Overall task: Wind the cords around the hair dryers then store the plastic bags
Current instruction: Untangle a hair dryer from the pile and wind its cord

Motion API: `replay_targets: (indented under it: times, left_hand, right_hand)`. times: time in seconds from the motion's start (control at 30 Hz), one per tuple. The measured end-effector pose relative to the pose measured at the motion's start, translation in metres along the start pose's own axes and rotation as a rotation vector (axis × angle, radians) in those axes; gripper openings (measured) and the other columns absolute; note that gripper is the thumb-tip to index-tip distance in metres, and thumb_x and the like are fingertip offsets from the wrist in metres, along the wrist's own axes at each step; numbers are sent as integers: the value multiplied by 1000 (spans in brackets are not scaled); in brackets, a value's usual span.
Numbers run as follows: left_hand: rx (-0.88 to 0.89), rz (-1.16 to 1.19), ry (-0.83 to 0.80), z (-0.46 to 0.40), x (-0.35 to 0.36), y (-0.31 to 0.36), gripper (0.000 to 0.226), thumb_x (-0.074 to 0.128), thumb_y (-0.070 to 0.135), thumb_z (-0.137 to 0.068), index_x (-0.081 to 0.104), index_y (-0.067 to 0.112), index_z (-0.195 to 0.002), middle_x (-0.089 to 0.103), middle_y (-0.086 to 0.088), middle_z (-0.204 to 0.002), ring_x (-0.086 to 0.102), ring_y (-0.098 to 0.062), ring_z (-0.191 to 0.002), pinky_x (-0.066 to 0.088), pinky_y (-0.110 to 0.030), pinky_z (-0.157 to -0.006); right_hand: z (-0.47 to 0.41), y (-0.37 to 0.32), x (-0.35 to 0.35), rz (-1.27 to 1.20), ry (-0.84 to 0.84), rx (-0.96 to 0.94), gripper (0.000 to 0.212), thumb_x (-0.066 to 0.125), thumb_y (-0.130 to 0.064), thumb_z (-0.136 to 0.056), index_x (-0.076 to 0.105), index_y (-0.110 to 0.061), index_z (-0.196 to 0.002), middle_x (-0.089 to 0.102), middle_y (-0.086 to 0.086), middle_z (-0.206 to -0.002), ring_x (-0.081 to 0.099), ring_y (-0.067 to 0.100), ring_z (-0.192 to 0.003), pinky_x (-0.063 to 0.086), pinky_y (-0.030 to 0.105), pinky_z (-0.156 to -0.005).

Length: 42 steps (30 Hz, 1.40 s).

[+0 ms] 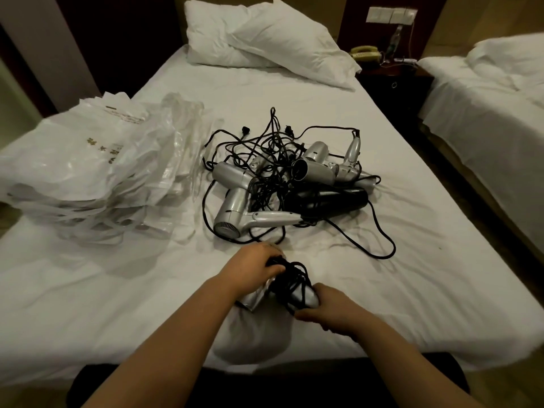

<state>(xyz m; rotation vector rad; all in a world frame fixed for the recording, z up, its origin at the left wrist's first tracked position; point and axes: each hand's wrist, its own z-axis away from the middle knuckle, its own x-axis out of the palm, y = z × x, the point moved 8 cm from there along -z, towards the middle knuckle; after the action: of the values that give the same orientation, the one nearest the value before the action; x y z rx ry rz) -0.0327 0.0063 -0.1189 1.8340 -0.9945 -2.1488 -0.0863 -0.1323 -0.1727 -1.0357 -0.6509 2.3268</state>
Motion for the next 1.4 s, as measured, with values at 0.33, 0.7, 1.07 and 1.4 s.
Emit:
replay_targets:
  times: [0.33,0.7,1.07,1.4]
  left_hand:
    - [-60,53,146,4,-33,9,18,69,26,-80,58,11,-85,61,1,-81,58,-16,-75,48,-33,-71]
    - [-156,538,129,14,-48,-17,21,66,7,-86,58,26,-92,67,-3,-83,67,-12,-65,54,-23,-60]
    - [-169,279,316,33,-31,-19,28,59,31,-91,53,32,-118,63,7,-89,63,-11,-79,51,-28,-74]
    - [-415,352,510,41,-35,-4,48,46,21,-96,38,15,-143,33,-6,-148,32,-22,-135,30,-31,-108]
  right_hand:
    - [-11,-11,-7,-150,195,66,34,65,-35,-84,55,-8,-102,58,6,-82,51,16,-64,37,24,-54]
    - [6,-9,-19,-592,230,31,18,64,-24,-87,55,-9,-81,46,6,-64,36,12,-45,28,22,-42]
    - [14,-44,-8,-880,166,12,25,57,-32,-92,57,-7,-91,47,3,-61,38,10,-43,30,21,-41]
    - [6,-53,-9,-766,363,-18,28,55,-30,-92,50,-3,-98,47,4,-66,40,12,-47,33,23,-42]
